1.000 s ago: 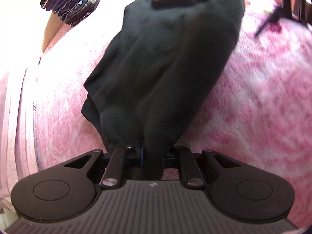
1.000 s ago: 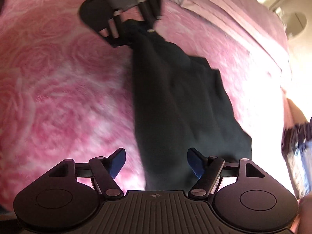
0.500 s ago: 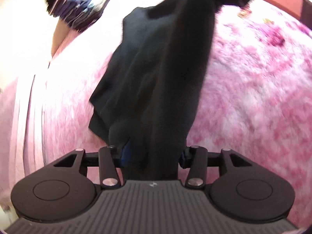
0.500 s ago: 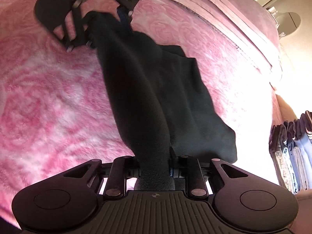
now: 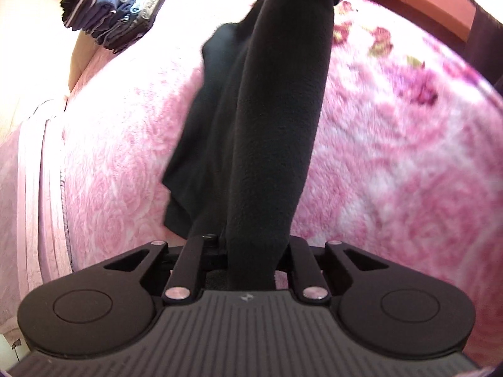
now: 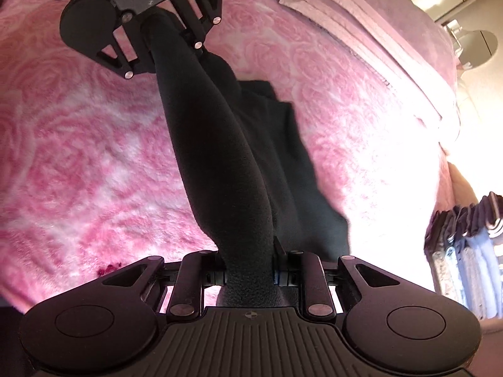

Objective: Fold clothes
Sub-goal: 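Lift the folded shirt with both tools and carry it toward the clothes stack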

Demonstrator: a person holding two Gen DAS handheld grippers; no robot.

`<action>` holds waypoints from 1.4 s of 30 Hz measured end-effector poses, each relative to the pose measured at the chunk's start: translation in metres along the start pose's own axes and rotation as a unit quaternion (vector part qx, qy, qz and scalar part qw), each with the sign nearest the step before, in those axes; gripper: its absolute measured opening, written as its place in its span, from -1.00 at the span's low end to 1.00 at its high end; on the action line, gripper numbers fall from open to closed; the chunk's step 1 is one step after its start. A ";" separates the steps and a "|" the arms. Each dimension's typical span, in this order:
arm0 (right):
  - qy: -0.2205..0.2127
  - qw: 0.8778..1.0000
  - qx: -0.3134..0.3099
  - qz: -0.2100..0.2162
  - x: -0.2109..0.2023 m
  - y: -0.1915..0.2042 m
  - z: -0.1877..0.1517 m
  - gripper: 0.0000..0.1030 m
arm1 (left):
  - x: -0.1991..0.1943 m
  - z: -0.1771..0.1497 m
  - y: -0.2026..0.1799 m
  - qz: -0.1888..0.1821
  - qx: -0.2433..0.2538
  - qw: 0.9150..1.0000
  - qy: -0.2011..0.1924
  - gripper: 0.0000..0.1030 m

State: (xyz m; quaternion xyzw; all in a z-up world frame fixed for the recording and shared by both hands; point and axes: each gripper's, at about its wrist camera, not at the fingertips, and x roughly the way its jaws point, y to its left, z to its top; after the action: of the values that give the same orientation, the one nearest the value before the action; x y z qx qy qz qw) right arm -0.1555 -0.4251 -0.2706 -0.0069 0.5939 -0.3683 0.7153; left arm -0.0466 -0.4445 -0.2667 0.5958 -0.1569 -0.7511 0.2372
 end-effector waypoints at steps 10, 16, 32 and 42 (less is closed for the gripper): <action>-0.003 1.000 -0.026 -0.005 -0.068 -0.020 0.017 -0.59 | -0.066 0.022 0.027 -0.010 -0.016 1.000 0.008 -0.77; -0.003 1.000 -0.021 -0.005 -0.094 -0.024 0.025 -0.59 | -0.091 0.025 0.036 -0.003 -0.022 1.000 0.008 -0.77; -0.012 0.999 -0.027 -0.029 -0.137 -0.027 0.041 -0.59 | -0.133 0.023 0.042 0.023 -0.017 1.000 -0.009 -0.77; -0.007 0.999 -0.028 -0.046 -0.156 -0.025 0.032 -0.59 | -0.142 0.036 0.033 0.024 0.000 0.999 -0.028 -0.77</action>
State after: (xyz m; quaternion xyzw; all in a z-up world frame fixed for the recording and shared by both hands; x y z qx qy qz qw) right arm -0.1443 -0.3737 -0.1184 -0.0569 0.5982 -0.3839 0.7011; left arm -0.0508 -0.3969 -0.1243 0.5708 -0.1772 -0.7615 0.2509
